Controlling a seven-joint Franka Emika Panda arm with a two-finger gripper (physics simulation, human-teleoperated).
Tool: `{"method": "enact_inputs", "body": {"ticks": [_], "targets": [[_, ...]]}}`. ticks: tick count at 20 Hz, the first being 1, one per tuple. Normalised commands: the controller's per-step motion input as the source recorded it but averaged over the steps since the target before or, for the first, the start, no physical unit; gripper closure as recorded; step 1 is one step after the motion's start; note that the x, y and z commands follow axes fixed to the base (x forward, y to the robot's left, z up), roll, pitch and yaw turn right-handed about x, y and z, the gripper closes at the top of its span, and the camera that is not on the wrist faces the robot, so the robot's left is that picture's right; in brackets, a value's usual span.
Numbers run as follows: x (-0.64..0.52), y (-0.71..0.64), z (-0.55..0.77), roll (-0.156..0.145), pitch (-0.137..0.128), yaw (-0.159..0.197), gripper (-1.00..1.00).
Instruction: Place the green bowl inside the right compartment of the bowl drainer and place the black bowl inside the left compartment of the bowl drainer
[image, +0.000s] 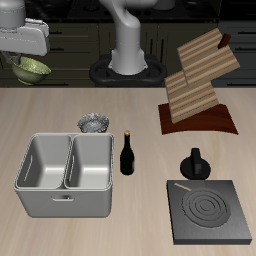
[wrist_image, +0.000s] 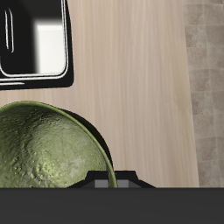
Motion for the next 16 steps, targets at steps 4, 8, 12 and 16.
{"method": "enact_inputs", "body": {"ticks": [4, 8, 12, 16], "targets": [[0.37, 0.19, 0.08, 0.009, 0.012, 0.017, 1.0], [0.45, 0.23, 0.1, 0.007, 0.011, -0.004, 1.0], [0.32, 0.21, 0.13, 0.026, -0.013, 0.015, 1.0], [0.32, 0.22, 0.09, 0.052, 0.003, 0.025, 1.0]]}}
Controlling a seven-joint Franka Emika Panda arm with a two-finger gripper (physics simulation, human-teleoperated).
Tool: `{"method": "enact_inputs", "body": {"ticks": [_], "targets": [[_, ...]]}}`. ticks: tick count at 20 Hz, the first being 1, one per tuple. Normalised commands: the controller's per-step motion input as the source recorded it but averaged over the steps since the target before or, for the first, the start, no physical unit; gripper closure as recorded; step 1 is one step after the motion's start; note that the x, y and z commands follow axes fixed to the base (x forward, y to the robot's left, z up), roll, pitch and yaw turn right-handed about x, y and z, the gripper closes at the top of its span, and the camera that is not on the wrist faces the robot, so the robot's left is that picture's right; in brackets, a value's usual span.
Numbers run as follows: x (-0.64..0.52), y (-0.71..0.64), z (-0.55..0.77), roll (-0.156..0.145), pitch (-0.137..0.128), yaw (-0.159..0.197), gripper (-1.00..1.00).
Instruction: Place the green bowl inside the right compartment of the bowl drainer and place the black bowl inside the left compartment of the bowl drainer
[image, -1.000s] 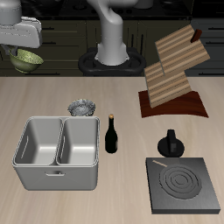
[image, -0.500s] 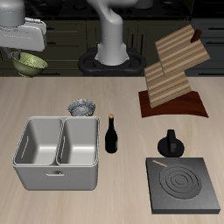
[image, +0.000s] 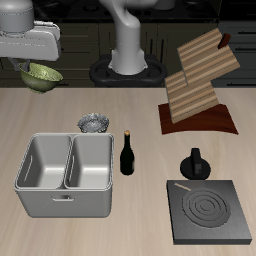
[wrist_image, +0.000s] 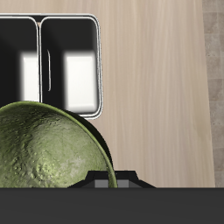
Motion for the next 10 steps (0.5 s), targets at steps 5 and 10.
{"method": "enact_inputs", "body": {"ticks": [5, 10], "targets": [[0.31, 0.0, -0.01, -0.026, 0.014, 0.019, 1.0], [0.34, -0.02, 0.07, -0.031, 0.008, -0.022, 1.0]]}}
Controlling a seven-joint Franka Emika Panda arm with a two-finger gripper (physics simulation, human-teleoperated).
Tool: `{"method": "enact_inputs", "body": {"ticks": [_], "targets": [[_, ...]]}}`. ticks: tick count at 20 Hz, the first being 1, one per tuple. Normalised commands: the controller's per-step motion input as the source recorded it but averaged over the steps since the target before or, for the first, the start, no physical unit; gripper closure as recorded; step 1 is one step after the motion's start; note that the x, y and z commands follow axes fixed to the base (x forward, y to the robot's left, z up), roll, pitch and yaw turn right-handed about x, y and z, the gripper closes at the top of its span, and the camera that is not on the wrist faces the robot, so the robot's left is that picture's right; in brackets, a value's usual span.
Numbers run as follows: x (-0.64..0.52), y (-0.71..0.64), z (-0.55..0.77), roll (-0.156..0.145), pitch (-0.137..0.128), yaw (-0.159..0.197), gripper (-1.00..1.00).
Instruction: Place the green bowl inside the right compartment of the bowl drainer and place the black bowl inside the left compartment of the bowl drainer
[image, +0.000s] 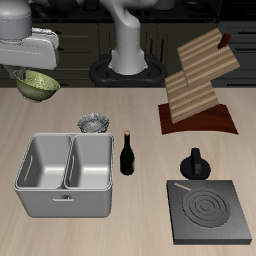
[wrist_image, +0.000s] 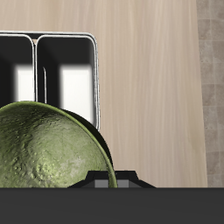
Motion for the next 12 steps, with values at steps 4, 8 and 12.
{"method": "enact_inputs", "body": {"ticks": [4, 8, 12], "targets": [[0.27, 0.14, 0.02, 0.002, 0.007, 0.006, 1.0], [0.28, 0.17, -0.08, -0.002, 0.013, 0.002, 1.0], [0.24, -0.02, -0.08, 0.009, 0.024, -0.012, 1.0]]}}
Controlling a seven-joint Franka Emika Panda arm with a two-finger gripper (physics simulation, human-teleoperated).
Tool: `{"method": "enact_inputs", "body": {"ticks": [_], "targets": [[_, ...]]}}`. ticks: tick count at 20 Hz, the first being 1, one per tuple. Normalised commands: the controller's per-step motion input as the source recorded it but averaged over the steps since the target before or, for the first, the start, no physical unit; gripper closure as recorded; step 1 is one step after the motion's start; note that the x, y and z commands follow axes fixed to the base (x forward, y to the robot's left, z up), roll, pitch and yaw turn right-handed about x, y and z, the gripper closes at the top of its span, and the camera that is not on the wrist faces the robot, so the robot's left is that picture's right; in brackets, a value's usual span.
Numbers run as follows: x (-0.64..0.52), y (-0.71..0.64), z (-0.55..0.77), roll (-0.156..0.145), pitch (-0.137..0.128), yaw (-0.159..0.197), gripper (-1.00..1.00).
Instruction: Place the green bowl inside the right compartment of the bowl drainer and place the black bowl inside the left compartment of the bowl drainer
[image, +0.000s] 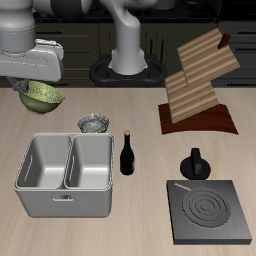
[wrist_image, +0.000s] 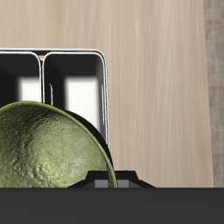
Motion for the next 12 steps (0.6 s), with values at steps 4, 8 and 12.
{"method": "enact_inputs", "body": {"ticks": [4, 8, 12], "targets": [[0.11, 0.0, -0.14, 0.021, 0.027, 0.002, 1.0], [0.03, 0.04, -0.14, 0.004, 0.014, 0.016, 1.0], [0.01, -0.01, -0.23, -0.004, 0.032, 0.001, 1.0]]}}
